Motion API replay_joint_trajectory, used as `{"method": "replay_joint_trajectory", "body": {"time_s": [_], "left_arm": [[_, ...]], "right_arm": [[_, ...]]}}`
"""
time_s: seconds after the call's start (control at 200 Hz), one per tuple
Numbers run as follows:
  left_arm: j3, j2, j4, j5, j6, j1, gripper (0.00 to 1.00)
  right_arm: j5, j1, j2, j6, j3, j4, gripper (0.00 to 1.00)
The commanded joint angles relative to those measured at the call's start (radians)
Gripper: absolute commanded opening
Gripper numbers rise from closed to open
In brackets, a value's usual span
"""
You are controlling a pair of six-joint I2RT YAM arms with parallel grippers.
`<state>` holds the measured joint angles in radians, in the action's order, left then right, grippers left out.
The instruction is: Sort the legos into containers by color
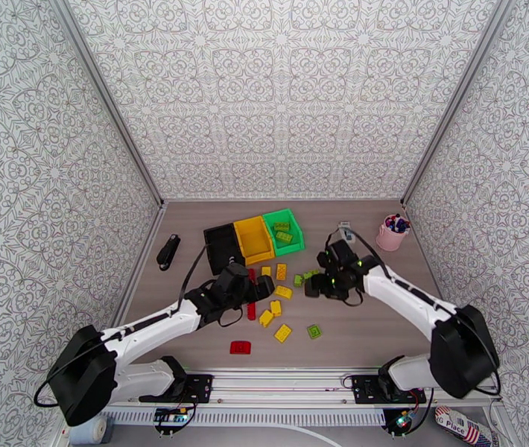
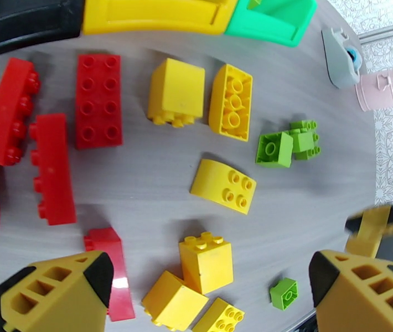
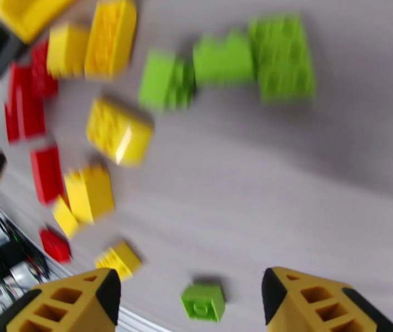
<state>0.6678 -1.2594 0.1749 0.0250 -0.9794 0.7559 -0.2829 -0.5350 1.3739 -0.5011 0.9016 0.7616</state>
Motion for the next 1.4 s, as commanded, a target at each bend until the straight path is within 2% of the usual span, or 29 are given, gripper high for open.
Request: {"method": "replay_joint_trajectory", "body": {"time_s": [0.0, 0.255, 0.455, 0.535, 0.885, 1.131, 1.286, 1.396], "left_arm": [[0.020, -0.007, -0.037, 0.042, -0.033, 0.018, 0.99], [-0.004, 0.022, 0.002, 0.061, -0.061, 0.019, 0.99], [-0.038, 0.063, 0.022, 0.079, -0.085, 0.019, 0.99], [-0.042, 0.076, 0.033, 0.082, -0.089, 0.019, 0.99], [-0.065, 0.101, 0.044, 0.093, -0.101, 0.015, 0.99], [-0.071, 0.100, 0.043, 0.089, -0.104, 0.010, 0.99], [-0.071, 0.092, 0.021, 0.070, -0.095, 0.009, 0.99], [-0.071, 0.080, -0.021, 0.043, -0.081, 0.008, 0.99]], "right_arm": [[0.040, -0.056, -0.046, -0.031, -0.059, 0.032, 0.73], [0.100, -0.179, -0.026, -0.067, -0.123, 0.053, 0.73], [0.140, -0.255, 0.039, -0.082, -0.112, 0.041, 0.60], [0.153, -0.275, 0.063, -0.082, -0.103, 0.036, 0.59], [0.240, -0.299, 0.154, -0.085, -0.055, 0.051, 0.57], [0.247, -0.300, 0.168, -0.083, -0.049, 0.044, 0.46], [0.246, -0.300, 0.164, -0.085, -0.046, 0.043, 0.33], [0.258, -0.297, 0.143, -0.091, -0.031, 0.045, 0.31]]}}
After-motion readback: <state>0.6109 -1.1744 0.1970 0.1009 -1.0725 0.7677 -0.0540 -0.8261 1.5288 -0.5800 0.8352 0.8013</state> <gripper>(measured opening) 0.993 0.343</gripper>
